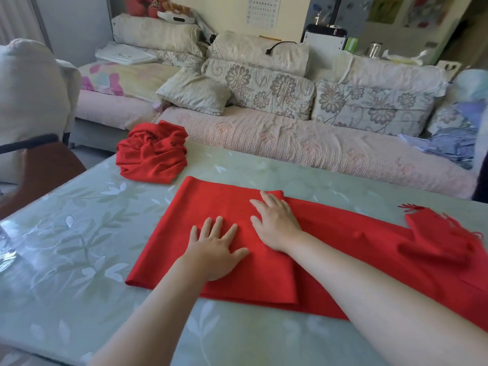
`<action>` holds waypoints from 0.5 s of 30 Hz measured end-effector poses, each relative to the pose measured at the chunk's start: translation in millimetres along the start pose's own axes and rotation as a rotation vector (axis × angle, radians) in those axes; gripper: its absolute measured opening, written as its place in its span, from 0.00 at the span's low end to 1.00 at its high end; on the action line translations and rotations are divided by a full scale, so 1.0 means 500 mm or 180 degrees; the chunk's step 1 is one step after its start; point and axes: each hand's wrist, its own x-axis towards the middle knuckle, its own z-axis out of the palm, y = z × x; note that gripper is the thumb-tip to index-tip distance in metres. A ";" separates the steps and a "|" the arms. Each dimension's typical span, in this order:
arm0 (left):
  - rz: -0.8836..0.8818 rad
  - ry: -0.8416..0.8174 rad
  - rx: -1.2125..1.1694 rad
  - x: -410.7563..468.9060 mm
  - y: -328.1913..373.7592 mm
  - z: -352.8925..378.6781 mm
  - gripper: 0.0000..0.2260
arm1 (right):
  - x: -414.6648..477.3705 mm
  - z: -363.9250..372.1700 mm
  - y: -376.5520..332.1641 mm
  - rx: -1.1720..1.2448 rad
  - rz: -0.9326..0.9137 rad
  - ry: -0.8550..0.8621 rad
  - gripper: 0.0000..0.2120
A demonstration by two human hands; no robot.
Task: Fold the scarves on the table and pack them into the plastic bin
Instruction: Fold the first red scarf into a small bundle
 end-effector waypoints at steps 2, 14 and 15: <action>-0.0103 -0.0039 0.0227 0.000 0.010 0.006 0.35 | -0.053 -0.004 0.044 -0.0008 0.0183 -0.0401 0.29; 0.1076 0.0427 0.0084 -0.047 0.175 0.028 0.28 | -0.291 -0.057 0.126 0.0049 -0.0362 -0.0869 0.42; 0.1052 0.0267 0.0209 -0.052 0.177 0.035 0.31 | -0.306 -0.052 0.123 0.0013 -0.0323 -0.0944 0.41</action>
